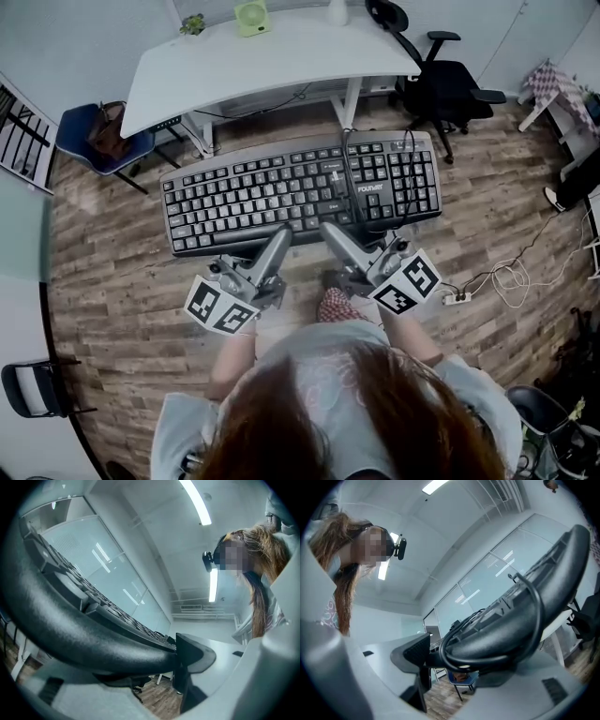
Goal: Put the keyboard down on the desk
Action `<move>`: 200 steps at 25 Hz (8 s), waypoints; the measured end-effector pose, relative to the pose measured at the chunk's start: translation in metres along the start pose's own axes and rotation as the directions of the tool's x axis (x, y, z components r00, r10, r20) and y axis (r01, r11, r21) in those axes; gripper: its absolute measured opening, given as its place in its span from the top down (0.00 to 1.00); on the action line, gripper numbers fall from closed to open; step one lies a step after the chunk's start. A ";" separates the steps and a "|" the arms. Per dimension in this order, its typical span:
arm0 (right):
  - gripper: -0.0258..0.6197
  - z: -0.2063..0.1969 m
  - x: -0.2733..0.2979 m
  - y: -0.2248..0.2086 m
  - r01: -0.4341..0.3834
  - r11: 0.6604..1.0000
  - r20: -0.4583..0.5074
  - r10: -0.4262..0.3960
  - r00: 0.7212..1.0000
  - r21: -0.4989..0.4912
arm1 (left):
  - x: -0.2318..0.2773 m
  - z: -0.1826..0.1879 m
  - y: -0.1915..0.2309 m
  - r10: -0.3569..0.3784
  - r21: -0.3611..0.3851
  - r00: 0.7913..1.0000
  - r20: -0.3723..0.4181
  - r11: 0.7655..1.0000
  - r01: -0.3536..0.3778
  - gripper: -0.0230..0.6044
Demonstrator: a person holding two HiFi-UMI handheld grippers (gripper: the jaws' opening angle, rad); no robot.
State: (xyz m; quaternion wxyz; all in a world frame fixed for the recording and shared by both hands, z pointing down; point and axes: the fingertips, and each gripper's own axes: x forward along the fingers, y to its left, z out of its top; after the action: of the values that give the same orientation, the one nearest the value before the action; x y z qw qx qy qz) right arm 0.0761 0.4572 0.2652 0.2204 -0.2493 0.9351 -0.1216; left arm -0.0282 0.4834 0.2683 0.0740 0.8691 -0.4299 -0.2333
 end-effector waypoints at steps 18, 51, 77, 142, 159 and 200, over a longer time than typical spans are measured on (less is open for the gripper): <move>0.50 0.047 0.059 -0.141 -0.035 0.999 -0.022 0.035 0.999 0.019 | 0.141 -0.015 0.063 0.042 0.009 0.999 0.012 0.999 -0.043 0.52; 0.50 0.043 0.063 -0.147 -0.077 0.997 -0.002 0.077 0.997 -0.008 | 0.143 -0.019 0.069 0.033 0.051 0.998 0.054 0.998 -0.036 0.52; 0.50 0.038 0.118 -0.240 -0.045 0.999 -0.019 0.045 0.999 0.011 | 0.218 -0.037 0.147 0.034 0.021 0.999 0.032 0.999 -0.035 0.52; 0.50 0.020 0.362 -0.471 0.139 0.990 0.064 -0.137 0.988 -0.031 | 0.426 -0.016 0.438 -0.137 -0.049 0.989 -0.053 0.990 0.134 0.52; 0.50 -0.020 0.367 -0.514 0.189 0.981 -0.022 -0.188 0.982 0.042 | 0.433 -0.060 0.478 -0.069 -0.143 0.990 -0.123 0.988 0.051 0.52; 0.50 -0.105 0.327 -0.598 0.388 0.873 -0.233 -0.328 0.915 0.296 | 0.440 -0.172 0.520 0.070 -0.311 0.912 -0.404 0.927 -0.209 0.52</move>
State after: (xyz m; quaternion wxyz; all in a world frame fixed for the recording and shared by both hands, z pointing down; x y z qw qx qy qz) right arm 0.0187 -0.2062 0.4440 0.1498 -0.3656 0.8536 -0.3395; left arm -0.0884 -0.1949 0.4408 0.3260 0.8375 -0.4207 -0.1239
